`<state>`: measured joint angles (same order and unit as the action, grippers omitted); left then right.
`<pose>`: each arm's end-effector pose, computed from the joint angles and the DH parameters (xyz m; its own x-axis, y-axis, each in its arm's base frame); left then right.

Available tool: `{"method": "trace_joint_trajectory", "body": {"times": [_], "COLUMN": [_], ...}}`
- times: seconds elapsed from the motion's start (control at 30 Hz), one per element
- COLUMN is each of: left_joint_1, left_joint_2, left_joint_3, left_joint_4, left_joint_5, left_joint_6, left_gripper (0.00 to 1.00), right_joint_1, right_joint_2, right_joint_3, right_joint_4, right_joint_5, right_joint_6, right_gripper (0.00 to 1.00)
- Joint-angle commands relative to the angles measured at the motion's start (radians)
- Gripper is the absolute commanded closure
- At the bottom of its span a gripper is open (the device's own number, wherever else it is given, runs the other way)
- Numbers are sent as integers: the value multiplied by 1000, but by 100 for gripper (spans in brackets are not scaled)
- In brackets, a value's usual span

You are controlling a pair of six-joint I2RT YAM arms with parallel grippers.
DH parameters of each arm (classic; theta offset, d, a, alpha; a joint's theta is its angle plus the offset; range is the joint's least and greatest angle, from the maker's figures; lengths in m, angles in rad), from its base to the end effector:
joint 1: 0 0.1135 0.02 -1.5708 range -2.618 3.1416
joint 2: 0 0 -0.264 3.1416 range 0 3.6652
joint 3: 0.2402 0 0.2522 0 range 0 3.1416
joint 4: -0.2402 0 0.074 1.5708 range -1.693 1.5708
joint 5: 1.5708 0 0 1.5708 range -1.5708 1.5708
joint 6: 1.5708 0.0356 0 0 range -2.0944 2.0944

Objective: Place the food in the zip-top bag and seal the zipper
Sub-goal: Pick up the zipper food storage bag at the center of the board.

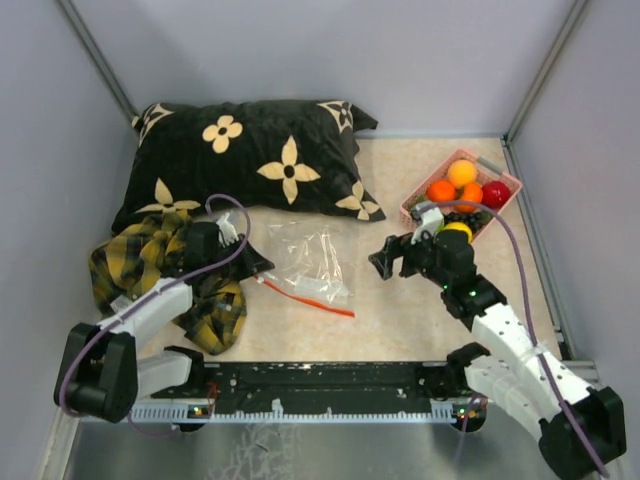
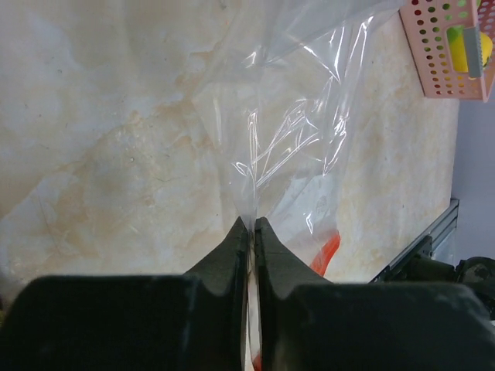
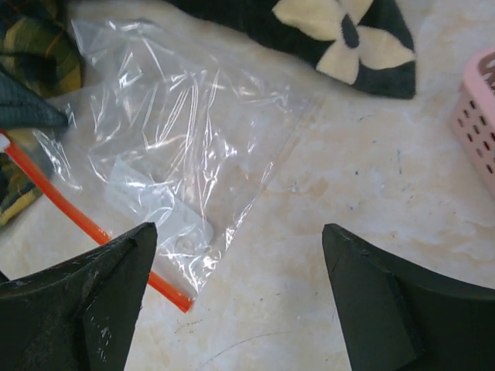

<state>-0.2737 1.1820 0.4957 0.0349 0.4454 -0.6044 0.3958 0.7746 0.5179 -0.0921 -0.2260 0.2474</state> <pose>0.2191 -0.0774 0.1846 -0.8064 -0.3063 -0.5059 0.1404 0.7319 -0.6668 0.1682 0.0789 0.2568 -0.4453 0.0726 -0.8924 -0.4755 0.8254 0.3044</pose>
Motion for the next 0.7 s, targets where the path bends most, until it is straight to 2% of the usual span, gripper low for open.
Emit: {"method": "trace_joint_trajectory", "body": {"times": [0.0,0.07,0.33,0.47,0.67], "left_joint_1": [-8,-8,-11,-12,-12], "left_joint_2": [-54,-64,-108,-125,-151], "left_joint_3": [2,7,34,40,38], "left_joint_4": [2,-8,-64,-81,-94], "left_joint_5": [-8,-12,-32,-32,-35], "left_joint_6": [21,27,26,23,22], "left_gripper": [94,100,100,100,100], "right_joint_1": [131,193,394,477,606], "right_joint_2": [62,81,111,135,207], "right_joint_3": [43,45,3,-34,-68], "right_joint_4": [84,105,256,350,477], "right_joint_5": [73,103,182,194,230], "right_joint_6": [-79,-115,-289,-388,-532], "right_gripper": [12,12,14,20,23]}}
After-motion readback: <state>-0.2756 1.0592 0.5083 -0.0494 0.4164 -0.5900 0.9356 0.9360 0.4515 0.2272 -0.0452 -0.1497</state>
